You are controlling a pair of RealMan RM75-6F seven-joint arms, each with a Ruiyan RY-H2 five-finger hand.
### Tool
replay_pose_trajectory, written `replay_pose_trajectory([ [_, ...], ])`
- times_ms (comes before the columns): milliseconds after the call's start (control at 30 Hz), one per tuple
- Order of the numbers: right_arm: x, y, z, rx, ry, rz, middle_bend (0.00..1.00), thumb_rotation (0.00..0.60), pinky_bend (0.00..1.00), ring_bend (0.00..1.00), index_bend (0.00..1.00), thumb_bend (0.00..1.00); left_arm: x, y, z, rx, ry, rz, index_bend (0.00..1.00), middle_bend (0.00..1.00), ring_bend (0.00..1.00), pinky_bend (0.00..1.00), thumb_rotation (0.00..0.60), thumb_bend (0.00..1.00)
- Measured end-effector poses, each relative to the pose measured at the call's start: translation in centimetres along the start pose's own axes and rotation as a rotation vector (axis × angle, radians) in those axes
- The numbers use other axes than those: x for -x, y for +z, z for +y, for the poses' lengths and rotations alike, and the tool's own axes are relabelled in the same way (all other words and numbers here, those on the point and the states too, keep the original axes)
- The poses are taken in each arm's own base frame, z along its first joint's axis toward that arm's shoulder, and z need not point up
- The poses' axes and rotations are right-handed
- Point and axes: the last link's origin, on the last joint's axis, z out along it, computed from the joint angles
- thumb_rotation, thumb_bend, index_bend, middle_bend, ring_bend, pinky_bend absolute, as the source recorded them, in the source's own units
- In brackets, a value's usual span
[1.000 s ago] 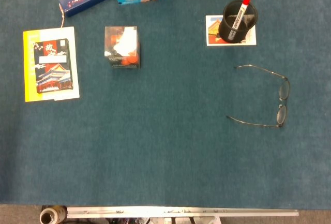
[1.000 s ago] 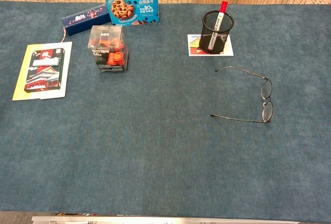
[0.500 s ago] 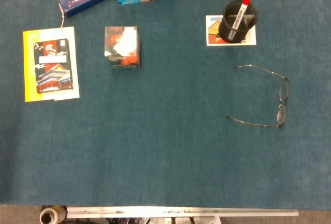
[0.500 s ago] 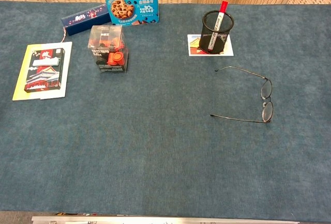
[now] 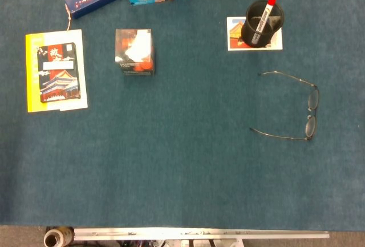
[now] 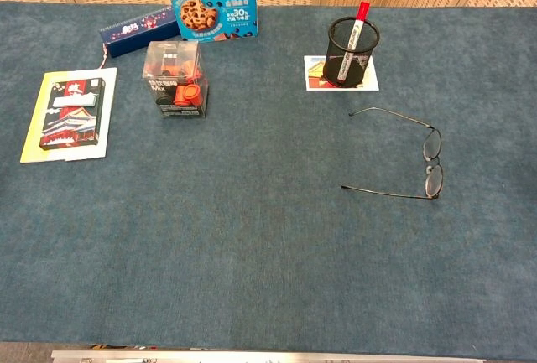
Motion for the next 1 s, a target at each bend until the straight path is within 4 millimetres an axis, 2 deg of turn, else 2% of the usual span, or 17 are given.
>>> replay_pose_trajectory([
  [167, 0.3, 1.0, -0.5, -0.052, -0.054, -0.052, 0.45, 0.600, 0.50, 0.33, 0.49, 0.73, 0.0, -0.1, 0.0, -0.003, -0.001, 0.002, 0.55, 0.52, 0.49, 0.63, 0.600, 0.52],
  [300, 0.7, 1.7, -1.0, -0.095, -0.102, -0.097, 0.43, 0.600, 0.39, 0.30, 0.49, 0.88, -0.2, -0.2, 0.0, -0.001, -0.010, 0.011, 0.50, 0.52, 0.50, 0.63, 0.600, 0.52],
  [400, 1.0, 2.2, -1.5, -0.135, -0.136, -0.125, 0.40, 0.600, 0.37, 0.28, 0.49, 0.99, -0.3, -0.2, -0.1, 0.000, -0.017, 0.018, 0.45, 0.52, 0.50, 0.63, 0.600, 0.52],
  [533, 1.3, 2.7, -2.3, -0.185, -0.167, -0.160, 0.36, 0.600, 0.34, 0.24, 0.48, 1.00, -0.4, -0.2, -0.1, 0.000, -0.021, 0.022, 0.44, 0.52, 0.50, 0.63, 0.600, 0.52],
  [733, 1.8, 3.1, -3.1, -0.244, -0.196, -0.205, 0.29, 0.600, 0.33, 0.19, 0.39, 1.00, -0.4, -0.2, -0.2, -0.004, -0.022, 0.021, 0.44, 0.52, 0.50, 0.63, 0.600, 0.52],
  [1000, 2.2, 3.1, -3.1, -0.277, -0.193, -0.228, 0.24, 0.600, 0.30, 0.15, 0.33, 1.00, -0.2, -0.2, -0.2, -0.005, -0.017, 0.012, 0.44, 0.52, 0.50, 0.63, 0.600, 0.52],
])
